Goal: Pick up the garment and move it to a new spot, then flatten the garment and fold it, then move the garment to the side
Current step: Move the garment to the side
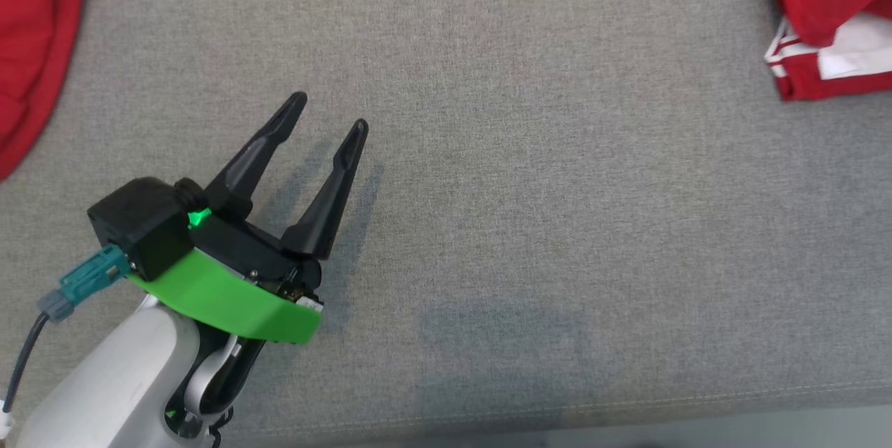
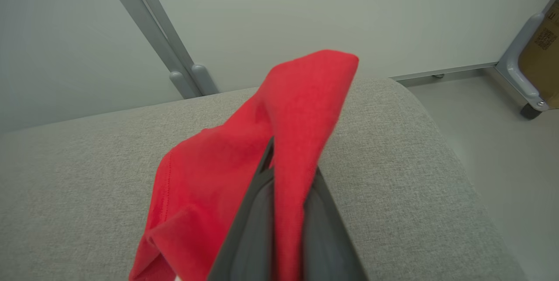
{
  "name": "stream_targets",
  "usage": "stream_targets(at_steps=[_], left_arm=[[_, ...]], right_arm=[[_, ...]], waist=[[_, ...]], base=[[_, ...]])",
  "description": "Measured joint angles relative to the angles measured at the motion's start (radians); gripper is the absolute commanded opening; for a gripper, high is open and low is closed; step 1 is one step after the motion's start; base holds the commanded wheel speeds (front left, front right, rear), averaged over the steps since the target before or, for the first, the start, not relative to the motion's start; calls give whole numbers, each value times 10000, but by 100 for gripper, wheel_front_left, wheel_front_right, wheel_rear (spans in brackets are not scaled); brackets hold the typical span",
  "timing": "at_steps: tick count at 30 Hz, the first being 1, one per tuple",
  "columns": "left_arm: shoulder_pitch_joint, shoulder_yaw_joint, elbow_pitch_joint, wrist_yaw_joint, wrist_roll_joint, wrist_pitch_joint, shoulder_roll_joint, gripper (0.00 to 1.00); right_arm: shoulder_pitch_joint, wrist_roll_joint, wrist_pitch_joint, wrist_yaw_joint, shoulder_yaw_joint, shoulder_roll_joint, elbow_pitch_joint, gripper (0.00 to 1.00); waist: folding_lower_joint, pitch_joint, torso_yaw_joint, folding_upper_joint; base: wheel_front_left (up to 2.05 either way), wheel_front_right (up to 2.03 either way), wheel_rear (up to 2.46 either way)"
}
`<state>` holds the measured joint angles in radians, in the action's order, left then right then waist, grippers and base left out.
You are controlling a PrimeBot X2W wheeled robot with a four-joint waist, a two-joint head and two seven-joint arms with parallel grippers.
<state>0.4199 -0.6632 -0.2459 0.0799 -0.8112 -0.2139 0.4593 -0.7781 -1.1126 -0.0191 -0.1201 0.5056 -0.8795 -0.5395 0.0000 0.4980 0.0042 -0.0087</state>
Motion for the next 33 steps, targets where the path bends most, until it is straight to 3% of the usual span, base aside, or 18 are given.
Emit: stream_targets(at_steps=[5,11,12,13,14,21,27,33], left_arm=[[336,96,-272,-4,244,-73,25,100],[506,100,-257,-75,345,-75,21,100],[525,105,-240,-92,345,-86,15,100],[526,109,-219,-92,345,-86,13,100],[526,111,-198,-92,345,-86,12,100],[526,128,96,-105,347,-174,-42,100],[520,107,441,-276,347,-261,-196,100],[500,157,947,-372,341,-295,-405,100]], right_arm=[[-199,468,290,326,-100,-418,-322,0],[-366,955,863,871,-125,-408,-821,0],[-369,1047,993,1003,-123,-359,-905,5],[-371,1197,1110,1114,-119,-322,-1009,37],[-375,1300,1198,1210,-117,-293,-1112,100],[-384,1565,1760,1927,-90,-58,-1697,100],[-390,1718,2314,2010,-130,253,-1848,100],[-465,2015,2625,1789,-35,763,-1344,100]], waist=[[0,543,38,0],[0,1039,130,0],[1,1090,152,0],[1,1129,176,0],[1,1154,199,0],[0,1060,221,0],[1,775,154,0],[0,169,83,0]], base=[[0,0,0],[0,0,0],[0,0,0],[0,0,0],[0,0,0],[0,0,0],[0,0,0],[0,0,0]])
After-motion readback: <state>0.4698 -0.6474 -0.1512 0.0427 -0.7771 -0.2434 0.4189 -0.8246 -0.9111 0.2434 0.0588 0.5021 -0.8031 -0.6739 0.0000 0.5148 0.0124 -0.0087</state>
